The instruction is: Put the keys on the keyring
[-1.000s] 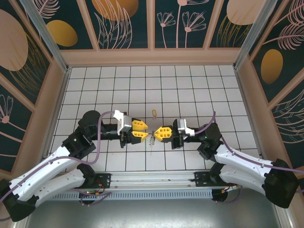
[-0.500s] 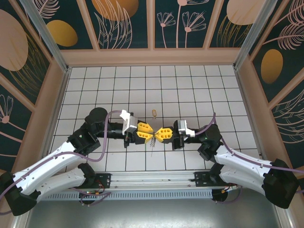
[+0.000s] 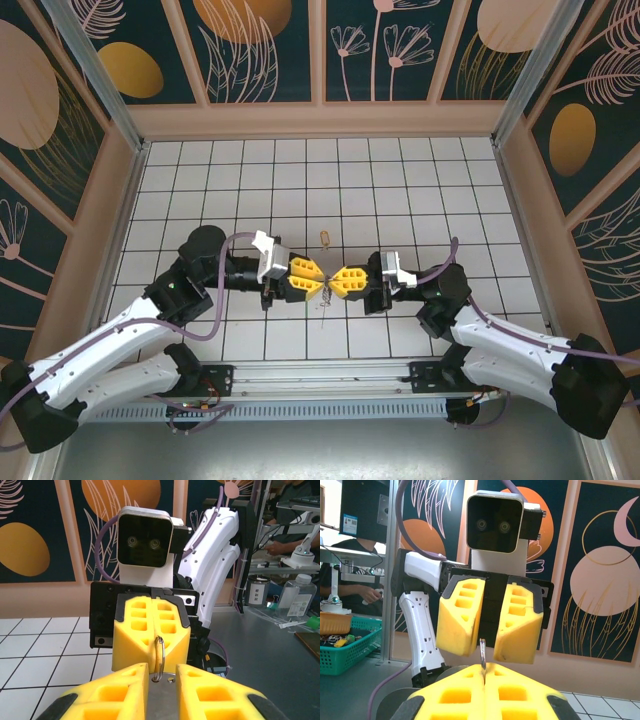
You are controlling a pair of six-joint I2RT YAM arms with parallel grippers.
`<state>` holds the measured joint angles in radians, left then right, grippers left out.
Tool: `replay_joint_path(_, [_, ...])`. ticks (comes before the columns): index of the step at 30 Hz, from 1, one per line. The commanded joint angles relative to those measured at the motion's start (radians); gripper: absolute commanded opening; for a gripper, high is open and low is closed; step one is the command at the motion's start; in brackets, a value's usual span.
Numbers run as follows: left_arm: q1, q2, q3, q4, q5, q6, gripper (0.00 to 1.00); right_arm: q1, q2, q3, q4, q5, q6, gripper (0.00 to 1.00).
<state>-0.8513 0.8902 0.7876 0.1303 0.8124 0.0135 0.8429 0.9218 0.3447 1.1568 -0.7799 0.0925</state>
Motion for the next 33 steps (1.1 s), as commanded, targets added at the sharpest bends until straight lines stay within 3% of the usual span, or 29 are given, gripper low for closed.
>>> replay_joint_path(1, [-0.006, 0.013, 0.032, 0.047, 0.03, 0.01, 0.21, -0.007, 0.002, -0.009, 0.088, -0.001, 0.021, 0.0])
replay_joint_path(12, [-0.011, 0.06, 0.026, 0.119, 0.046, -0.023, 0.2, -0.007, 0.02, -0.014, 0.104, 0.018, 0.021, 0.0])
replay_joint_path(17, [-0.021, 0.073, 0.029, 0.127, 0.011, -0.019, 0.0, -0.007, 0.018, -0.009, 0.078, 0.027, 0.007, 0.0])
replay_joint_path(19, [-0.02, 0.067, 0.027, 0.123, -0.007, -0.012, 0.0, -0.007, 0.013, -0.006, 0.057, 0.037, 0.0, 0.0])
replay_joint_path(21, [-0.02, 0.06, 0.031, 0.1, -0.03, 0.005, 0.0, -0.006, -0.003, 0.002, -0.008, 0.067, -0.028, 0.0])
replay_joint_path(23, [-0.019, 0.059, 0.046, 0.028, -0.056, 0.05, 0.0, 0.011, -0.046, 0.023, -0.15, 0.13, -0.096, 0.12])
replay_joint_path(25, [-0.021, 0.065, 0.072, -0.064, -0.088, 0.104, 0.0, 0.042, -0.095, 0.062, -0.35, 0.219, -0.204, 0.17])
replay_joint_path(30, [-0.021, 0.116, 0.167, -0.28, -0.175, 0.223, 0.0, 0.074, -0.155, 0.179, -0.758, 0.39, -0.38, 0.17])
replay_joint_path(33, [-0.02, 0.122, 0.179, -0.32, -0.193, 0.237, 0.0, 0.086, -0.179, 0.222, -0.889, 0.46, -0.431, 0.11])
